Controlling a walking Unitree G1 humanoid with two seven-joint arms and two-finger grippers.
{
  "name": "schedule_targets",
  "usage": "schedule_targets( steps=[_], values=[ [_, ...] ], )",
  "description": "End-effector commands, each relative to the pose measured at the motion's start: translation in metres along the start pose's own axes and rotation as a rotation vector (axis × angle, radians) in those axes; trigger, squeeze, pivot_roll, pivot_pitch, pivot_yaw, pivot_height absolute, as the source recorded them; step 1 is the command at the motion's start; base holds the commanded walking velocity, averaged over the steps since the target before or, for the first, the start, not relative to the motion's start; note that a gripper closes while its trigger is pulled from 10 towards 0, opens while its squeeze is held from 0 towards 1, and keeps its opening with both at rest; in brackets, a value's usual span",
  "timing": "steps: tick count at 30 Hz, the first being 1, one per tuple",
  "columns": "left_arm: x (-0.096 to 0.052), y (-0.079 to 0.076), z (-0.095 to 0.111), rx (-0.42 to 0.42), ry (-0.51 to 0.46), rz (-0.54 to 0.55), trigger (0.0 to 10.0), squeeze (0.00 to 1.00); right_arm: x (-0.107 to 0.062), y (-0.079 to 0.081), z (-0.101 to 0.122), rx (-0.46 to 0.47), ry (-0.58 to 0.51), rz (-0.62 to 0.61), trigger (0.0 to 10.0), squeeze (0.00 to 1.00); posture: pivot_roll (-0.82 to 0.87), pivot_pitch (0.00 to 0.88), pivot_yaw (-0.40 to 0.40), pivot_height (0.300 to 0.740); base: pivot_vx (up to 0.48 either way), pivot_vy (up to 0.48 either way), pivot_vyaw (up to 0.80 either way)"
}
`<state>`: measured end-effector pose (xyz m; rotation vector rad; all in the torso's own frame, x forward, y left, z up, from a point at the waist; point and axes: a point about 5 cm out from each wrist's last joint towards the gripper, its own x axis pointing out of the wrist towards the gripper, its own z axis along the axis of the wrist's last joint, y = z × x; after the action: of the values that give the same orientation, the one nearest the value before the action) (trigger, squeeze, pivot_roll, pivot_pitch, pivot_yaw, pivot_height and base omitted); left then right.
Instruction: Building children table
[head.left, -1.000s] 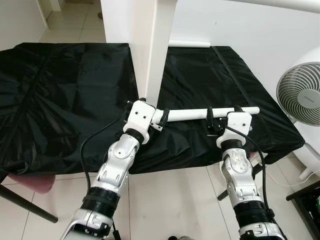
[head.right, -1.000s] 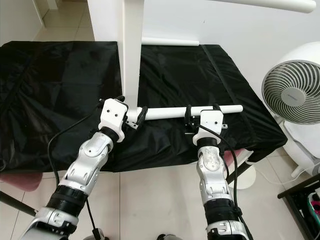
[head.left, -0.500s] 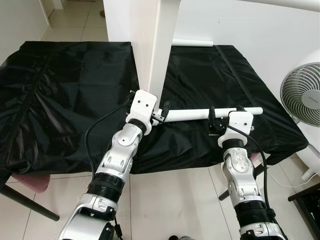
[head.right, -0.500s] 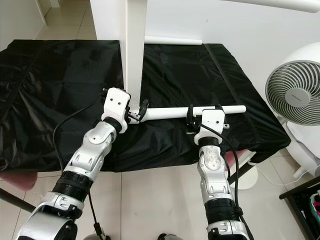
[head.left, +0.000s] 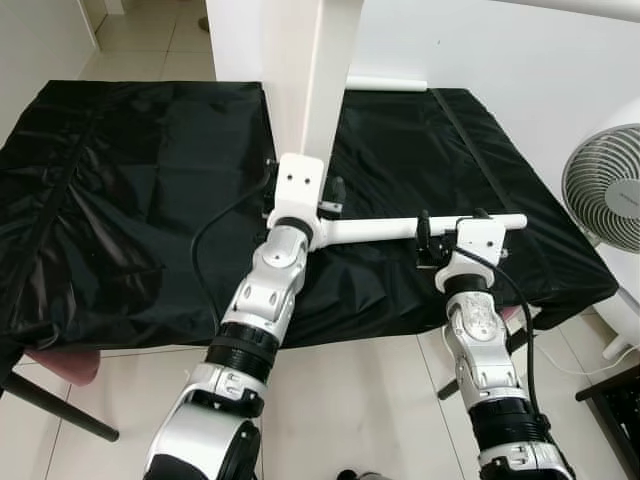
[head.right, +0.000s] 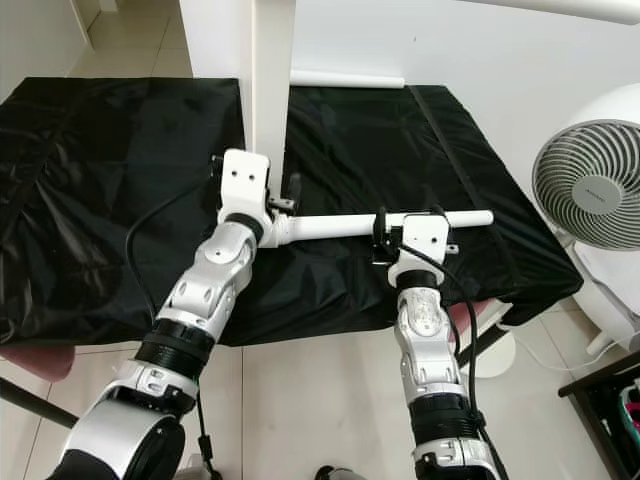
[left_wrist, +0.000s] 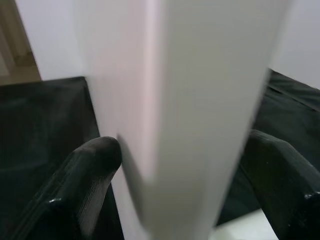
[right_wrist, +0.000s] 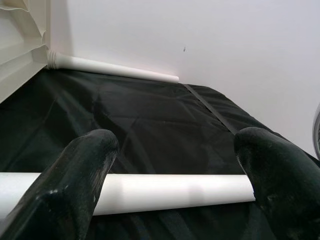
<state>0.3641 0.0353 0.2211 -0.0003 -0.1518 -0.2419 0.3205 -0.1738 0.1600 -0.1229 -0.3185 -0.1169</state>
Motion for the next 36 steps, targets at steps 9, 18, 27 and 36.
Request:
schedule_targets(
  steps=[9, 18, 27, 36],
  values=[
    [0.002, -0.032, 0.022, -0.051, 0.003, 0.182, 10.0, 0.00, 0.004, 0.000, 0.004, -0.007, 0.005, -0.008, 10.0, 0.00, 0.08, 0.160, -0.035, 0.740, 0.000, 0.000, 0.00],
    [-0.001, -0.049, 0.029, -0.050, 0.033, 0.265, 10.0, 0.00, 0.002, 0.001, 0.005, -0.007, 0.016, -0.003, 10.0, 0.00, 0.07, 0.192, -0.039, 0.740, 0.000, 0.000, 0.00],
    [0.002, -0.042, 0.035, -0.076, 0.062, 0.417, 10.0, 0.00, -0.001, -0.001, 0.006, -0.014, 0.029, 0.009, 10.0, 0.00, 0.06, 0.221, -0.053, 0.740, 0.000, 0.000, 0.00],
    [0.002, -0.034, 0.040, -0.099, 0.064, 0.566, 10.0, 0.00, 0.001, -0.001, 0.009, -0.019, 0.036, 0.023, 10.0, 0.00, 0.05, 0.232, -0.072, 0.740, 0.000, 0.000, 0.00]
  ],
)
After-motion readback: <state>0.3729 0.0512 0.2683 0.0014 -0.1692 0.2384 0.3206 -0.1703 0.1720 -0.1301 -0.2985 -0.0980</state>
